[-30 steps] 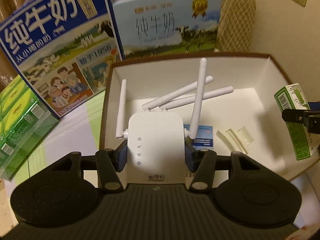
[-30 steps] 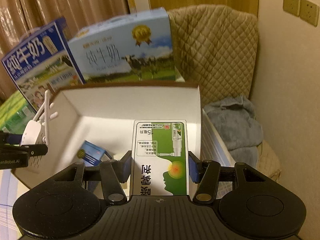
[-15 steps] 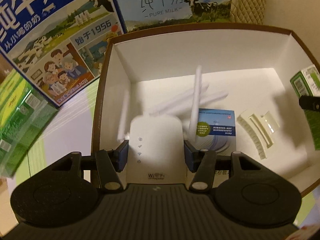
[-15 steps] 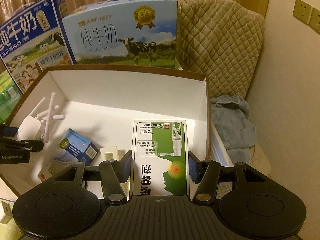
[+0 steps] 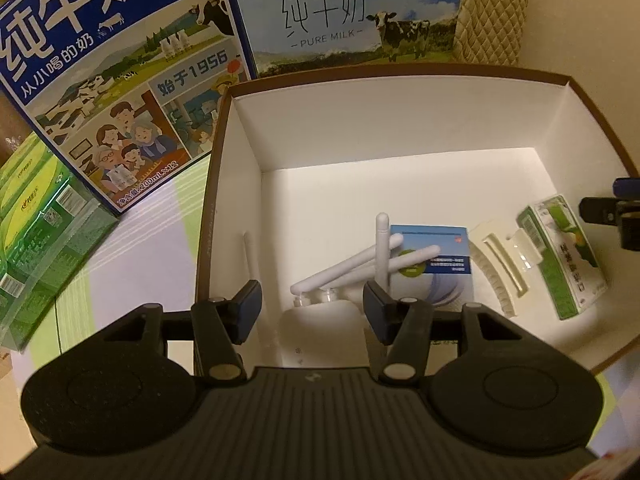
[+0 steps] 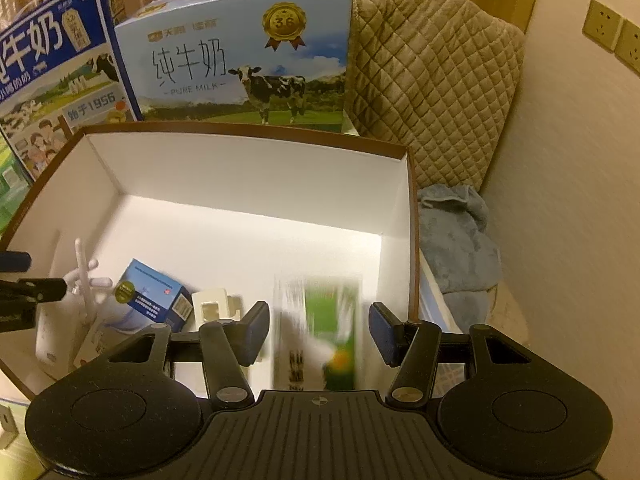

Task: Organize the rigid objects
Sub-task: 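Carry the repeater and green box into the brown box and open both grippers, then withdraw both tools from the brown box back over the table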

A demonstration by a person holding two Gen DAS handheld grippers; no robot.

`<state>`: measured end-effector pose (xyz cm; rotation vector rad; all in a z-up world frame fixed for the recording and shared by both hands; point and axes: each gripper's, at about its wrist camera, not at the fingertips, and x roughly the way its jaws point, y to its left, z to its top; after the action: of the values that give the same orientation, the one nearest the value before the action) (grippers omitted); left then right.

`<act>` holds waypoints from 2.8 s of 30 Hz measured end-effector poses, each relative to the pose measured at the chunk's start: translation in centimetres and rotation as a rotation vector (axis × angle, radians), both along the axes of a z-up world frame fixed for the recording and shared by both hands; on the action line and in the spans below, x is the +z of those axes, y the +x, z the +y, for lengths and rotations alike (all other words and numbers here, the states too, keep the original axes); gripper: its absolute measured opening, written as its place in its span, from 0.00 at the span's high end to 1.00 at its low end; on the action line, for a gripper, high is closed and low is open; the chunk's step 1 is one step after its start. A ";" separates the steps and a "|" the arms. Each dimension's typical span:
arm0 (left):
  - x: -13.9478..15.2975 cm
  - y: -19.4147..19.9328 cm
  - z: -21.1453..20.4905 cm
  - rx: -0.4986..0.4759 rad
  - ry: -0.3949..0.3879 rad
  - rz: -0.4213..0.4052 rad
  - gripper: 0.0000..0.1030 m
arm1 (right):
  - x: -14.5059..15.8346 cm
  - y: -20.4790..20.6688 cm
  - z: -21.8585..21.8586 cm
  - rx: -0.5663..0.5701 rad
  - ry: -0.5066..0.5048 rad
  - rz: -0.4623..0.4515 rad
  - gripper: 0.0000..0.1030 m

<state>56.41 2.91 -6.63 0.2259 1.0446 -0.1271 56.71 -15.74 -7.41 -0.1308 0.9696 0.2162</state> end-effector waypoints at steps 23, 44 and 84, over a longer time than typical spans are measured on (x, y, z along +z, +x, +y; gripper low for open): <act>4.2 -4.2 -1.2 0.024 -0.056 -0.057 0.49 | 2.9 -2.6 -2.3 0.006 0.088 -0.036 0.46; 8.3 -16.3 -0.9 0.170 -0.165 -0.142 0.48 | 6.3 -11.0 -7.0 0.144 0.341 -0.088 0.43; 3.7 -29.5 4.4 0.138 -0.219 -0.013 0.48 | 0.3 -25.0 -2.2 0.149 0.329 0.151 0.40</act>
<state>26.88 7.27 -2.96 -0.0439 1.0219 -0.1140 31.68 -17.92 -7.15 0.1169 1.0613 0.5250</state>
